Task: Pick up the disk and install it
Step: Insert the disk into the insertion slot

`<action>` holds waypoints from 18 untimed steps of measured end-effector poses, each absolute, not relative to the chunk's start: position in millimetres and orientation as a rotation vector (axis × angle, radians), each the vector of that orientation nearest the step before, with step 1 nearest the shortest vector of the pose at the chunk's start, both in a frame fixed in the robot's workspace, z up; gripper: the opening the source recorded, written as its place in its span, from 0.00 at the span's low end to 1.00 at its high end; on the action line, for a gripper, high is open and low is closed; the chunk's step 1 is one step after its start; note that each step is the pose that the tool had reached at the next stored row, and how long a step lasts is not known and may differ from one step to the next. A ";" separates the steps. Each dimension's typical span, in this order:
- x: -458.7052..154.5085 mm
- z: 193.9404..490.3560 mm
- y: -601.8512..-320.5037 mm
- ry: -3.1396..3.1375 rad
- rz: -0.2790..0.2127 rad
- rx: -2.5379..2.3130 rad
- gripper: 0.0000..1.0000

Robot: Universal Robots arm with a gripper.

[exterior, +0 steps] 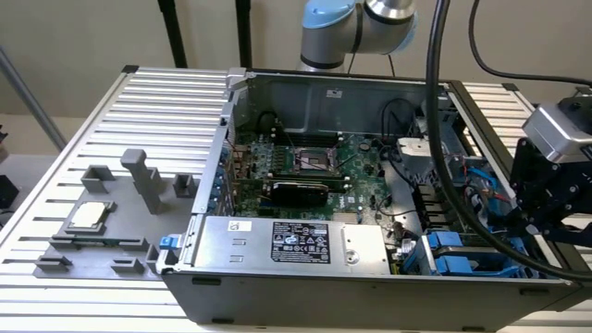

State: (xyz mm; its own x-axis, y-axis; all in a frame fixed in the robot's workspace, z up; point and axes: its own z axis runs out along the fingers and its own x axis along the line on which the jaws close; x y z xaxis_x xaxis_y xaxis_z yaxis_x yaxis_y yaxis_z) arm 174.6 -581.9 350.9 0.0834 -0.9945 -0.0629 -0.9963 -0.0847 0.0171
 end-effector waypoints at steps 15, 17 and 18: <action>144.3 352.1 -578.0 2.095 0.091 -2.299 0.00; 138.1 352.1 -578.0 2.096 0.090 -2.298 0.00; 137.1 352.1 -578.0 2.099 0.089 -2.297 0.00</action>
